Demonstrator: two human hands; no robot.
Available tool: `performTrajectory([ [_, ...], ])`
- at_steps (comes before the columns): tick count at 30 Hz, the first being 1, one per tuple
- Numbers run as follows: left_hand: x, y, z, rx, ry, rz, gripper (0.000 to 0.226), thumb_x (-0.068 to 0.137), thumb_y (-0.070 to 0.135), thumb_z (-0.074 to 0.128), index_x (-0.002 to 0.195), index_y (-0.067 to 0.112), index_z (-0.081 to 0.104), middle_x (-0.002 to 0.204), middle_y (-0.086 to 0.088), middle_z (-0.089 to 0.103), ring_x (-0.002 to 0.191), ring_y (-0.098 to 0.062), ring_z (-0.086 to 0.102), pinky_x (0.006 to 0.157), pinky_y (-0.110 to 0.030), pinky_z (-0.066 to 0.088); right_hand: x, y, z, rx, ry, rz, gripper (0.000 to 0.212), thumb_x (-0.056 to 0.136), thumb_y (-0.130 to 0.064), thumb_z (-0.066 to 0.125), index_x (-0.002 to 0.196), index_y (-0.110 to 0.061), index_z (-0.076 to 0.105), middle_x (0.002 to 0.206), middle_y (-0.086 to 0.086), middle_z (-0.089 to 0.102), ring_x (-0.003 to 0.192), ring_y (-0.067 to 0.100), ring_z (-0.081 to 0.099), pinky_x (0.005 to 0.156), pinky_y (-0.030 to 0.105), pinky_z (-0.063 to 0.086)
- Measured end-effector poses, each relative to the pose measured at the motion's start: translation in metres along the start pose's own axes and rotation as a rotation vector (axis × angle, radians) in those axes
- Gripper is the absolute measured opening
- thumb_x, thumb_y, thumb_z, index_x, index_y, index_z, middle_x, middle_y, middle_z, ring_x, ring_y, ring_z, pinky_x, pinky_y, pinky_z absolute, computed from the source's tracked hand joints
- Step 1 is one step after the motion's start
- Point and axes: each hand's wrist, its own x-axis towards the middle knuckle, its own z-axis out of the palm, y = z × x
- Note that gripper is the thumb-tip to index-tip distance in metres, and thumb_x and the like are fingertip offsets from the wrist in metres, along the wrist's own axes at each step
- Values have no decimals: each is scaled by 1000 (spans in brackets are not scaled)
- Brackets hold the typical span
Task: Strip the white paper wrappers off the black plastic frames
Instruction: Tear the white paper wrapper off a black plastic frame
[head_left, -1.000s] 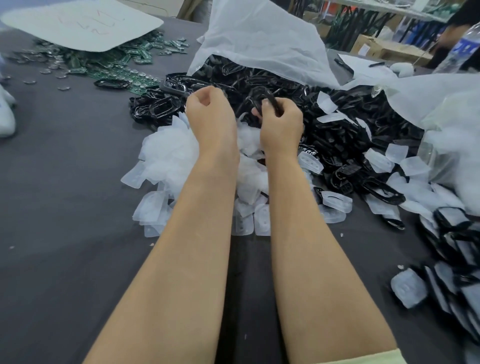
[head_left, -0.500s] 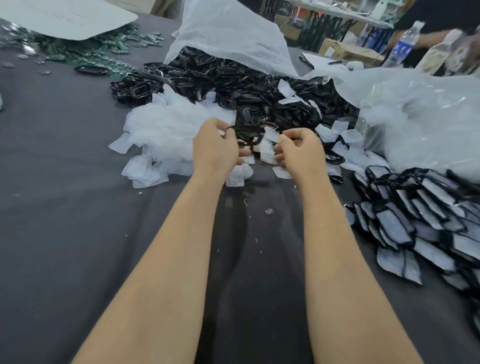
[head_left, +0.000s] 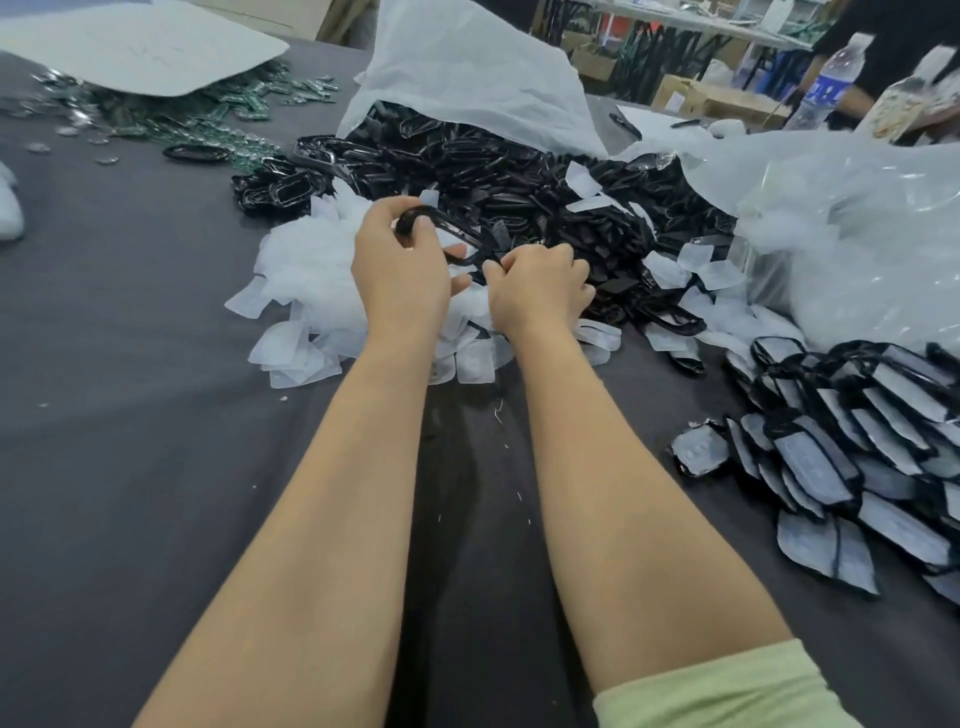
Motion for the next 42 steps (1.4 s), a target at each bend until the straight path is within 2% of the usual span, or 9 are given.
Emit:
performTrajectory([
  [8,3,-6,3,-58,-13,-104,20,96,6,43,89,23,49,75,4,66,75,-13,68,55,-19,50,1,-4,14,60,68,5,26,97,-27,47,117,-19,63,128,8,52,124,30,40,103,42,30],
  [14,-2,-8,3,-75,-11,-151,11,98,8,40,99,14,50,77,2,67,61,-6,67,51,-18,51,-12,13,-13,714,212,21,19,96,-23,52,101,-14,68,87,1,69,85,16,62,77,26,45],
  [21,-24,-13,4,-67,-39,-169,19,98,7,40,84,19,45,80,-4,65,52,-6,66,49,-17,49,-32,32,-36,1256,-115,141,10,97,-14,53,98,-14,63,68,-1,64,51,2,55,52,14,46],
  [24,-37,-19,4,-73,-57,-188,18,97,7,43,84,18,46,86,-10,67,65,-14,70,53,-19,51,-43,39,-40,1231,-106,106,18,97,-10,51,112,-12,61,74,0,64,58,3,58,61,16,52],
  [28,-48,-28,0,-43,-72,-189,18,97,9,44,85,21,49,81,-3,67,60,-8,67,49,-16,48,-59,47,-35,1060,92,46,11,97,-14,51,101,-18,61,72,0,64,59,6,60,59,21,52],
  [32,-50,-31,-1,-29,-101,-146,16,99,9,42,89,19,50,79,1,67,58,-5,65,52,-16,49,-66,50,-25,946,186,43,12,94,-18,57,99,-15,66,95,1,68,91,13,62,89,33,52],
  [35,-51,-31,1,21,-94,-47,15,97,7,44,90,20,48,86,0,69,65,-9,68,64,-24,55,-66,47,-26,890,224,2,12,92,-18,59,96,-11,69,89,0,68,85,13,62,85,30,50],
  [39,-57,-33,4,171,-137,136,23,97,8,48,86,28,45,98,-1,69,87,-18,69,84,-39,55,-66,43,-22,889,165,47,12,88,-15,63,77,-17,59,79,5,67,81,26,68,83,42,55],
  [42,-58,-35,6,302,-249,281,16,95,8,51,93,23,47,95,6,64,89,-15,65,79,-22,52,-66,42,-22,1038,39,114,13,88,-12,65,77,-7,60,67,4,65,64,17,67,66,33,57],
])
